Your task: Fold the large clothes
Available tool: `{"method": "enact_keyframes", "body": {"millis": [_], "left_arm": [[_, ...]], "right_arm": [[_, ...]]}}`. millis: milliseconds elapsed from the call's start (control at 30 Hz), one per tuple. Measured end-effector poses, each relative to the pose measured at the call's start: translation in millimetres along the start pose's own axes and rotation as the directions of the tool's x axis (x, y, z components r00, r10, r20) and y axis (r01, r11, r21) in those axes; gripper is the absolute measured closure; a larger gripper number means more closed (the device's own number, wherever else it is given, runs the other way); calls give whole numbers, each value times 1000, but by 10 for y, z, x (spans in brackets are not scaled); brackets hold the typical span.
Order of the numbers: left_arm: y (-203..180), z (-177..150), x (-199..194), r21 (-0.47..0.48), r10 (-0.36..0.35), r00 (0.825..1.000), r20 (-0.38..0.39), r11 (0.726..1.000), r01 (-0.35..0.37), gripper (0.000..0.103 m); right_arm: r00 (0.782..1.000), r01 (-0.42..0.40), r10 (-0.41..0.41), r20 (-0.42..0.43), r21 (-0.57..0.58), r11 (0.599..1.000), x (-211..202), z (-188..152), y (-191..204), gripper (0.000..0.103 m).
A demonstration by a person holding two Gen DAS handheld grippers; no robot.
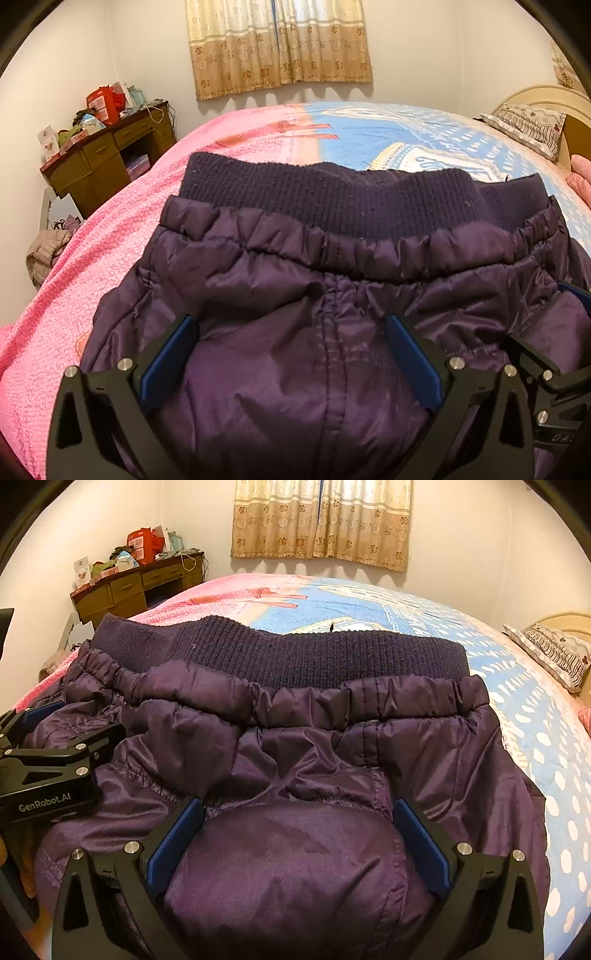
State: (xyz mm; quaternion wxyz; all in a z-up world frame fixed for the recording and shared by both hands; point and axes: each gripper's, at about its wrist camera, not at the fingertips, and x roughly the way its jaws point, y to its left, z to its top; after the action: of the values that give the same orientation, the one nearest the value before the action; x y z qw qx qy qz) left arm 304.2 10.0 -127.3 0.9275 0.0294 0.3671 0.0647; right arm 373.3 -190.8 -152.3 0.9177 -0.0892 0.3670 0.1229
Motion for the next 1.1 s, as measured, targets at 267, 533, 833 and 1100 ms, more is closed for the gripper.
{"method": "enact_keyframes", "body": {"millis": [267, 533, 833, 1100], "left_arm": [[10, 20, -37, 20, -13, 1000, -6, 1000, 14, 0], [107, 16, -192, 27, -78, 997, -12, 997, 78, 0], [853, -81, -726, -78, -80, 995, 65, 993, 85, 0], [1361, -325, -465, -213, -144, 989, -27, 968, 135, 0]], "right_arm": [[1000, 10, -10, -2, -5, 1000, 0, 14, 18, 1], [1000, 14, -14, -1, -9, 1000, 3, 14, 44, 1], [999, 5, -5, -32, 0, 1000, -39, 96, 46, 1], [1000, 15, -16, 16, 63, 998, -293, 563, 196, 1]]}}
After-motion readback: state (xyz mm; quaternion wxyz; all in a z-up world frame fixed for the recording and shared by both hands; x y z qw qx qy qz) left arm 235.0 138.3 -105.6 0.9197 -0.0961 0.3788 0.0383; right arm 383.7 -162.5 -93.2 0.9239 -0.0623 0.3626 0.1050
